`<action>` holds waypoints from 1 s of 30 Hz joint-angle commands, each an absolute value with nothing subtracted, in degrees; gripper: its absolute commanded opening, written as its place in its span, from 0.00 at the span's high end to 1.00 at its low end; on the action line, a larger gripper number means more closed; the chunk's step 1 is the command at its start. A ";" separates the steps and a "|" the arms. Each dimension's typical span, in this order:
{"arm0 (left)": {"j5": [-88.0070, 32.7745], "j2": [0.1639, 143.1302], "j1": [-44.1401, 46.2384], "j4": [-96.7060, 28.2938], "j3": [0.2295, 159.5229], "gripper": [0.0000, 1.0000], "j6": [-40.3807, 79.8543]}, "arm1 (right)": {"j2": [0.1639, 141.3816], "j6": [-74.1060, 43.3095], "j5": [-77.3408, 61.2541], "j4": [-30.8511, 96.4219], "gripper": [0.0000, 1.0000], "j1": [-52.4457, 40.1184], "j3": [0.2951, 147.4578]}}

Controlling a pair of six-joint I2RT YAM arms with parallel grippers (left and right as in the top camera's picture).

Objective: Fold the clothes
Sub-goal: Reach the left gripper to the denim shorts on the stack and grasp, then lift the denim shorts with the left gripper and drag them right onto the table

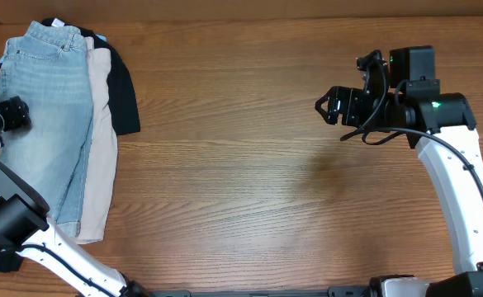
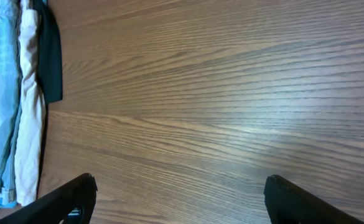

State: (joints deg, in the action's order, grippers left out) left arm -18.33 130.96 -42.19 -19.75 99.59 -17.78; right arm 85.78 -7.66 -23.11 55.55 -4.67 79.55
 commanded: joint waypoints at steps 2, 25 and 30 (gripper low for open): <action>-20.03 131.24 -41.85 -20.03 101.08 0.35 -18.37 | 85.36 -7.46 -23.03 55.53 0.12 -5.37 80.86; -28.16 115.81 -34.26 -27.16 101.16 0.96 -6.66 | 84.84 -9.19 -22.55 55.83 0.30 -3.01 84.14; -28.18 104.33 -25.54 -32.86 101.16 0.96 -6.13 | 83.66 -9.17 -22.55 62.22 0.34 1.96 91.37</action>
